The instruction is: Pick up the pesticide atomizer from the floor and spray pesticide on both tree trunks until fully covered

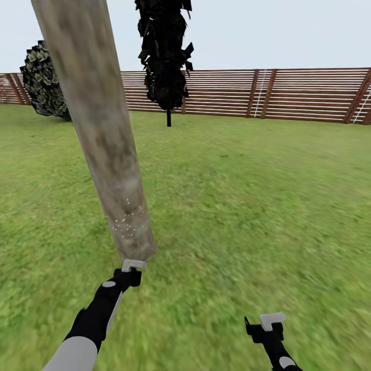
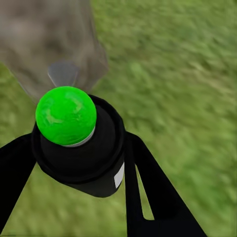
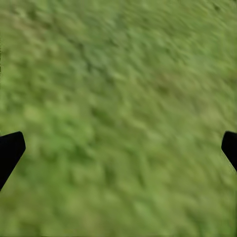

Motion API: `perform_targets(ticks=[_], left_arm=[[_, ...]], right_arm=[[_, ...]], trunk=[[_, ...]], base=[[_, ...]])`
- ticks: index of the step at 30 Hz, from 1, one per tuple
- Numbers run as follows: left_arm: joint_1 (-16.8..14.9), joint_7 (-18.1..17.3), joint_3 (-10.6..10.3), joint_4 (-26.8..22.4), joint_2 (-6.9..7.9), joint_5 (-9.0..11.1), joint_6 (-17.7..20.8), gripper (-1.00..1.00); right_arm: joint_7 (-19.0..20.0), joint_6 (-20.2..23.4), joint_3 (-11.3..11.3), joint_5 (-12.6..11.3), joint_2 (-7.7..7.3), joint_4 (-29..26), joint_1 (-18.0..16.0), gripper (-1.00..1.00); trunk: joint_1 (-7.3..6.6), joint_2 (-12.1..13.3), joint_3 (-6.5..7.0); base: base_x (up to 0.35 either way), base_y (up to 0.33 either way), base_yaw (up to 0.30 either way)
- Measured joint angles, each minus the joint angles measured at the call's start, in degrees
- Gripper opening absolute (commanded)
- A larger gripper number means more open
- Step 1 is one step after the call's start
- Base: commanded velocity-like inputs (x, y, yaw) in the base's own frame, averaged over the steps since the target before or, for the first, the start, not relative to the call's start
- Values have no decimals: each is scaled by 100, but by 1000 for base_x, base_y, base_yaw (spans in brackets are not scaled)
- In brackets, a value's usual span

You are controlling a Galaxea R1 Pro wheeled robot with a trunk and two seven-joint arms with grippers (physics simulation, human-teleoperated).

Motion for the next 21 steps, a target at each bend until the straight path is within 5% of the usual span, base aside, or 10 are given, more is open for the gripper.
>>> perform_targets(ticks=[9, 21], left_arm=[[4, 2, 7, 300, 125, 23, -41, -100], [-5, 14, 29, 347, 127, 33, -15, -100]], right_arm=[[-8, 0, -1, 0, 3, 0, 0, 100], [-8, -1, 0, 0, 1, -1, 0, 100]], trunk=[[-1, 0, 0], [1, 0, 0]], base=[[60, -271, 266], [-13, -274, 17]])
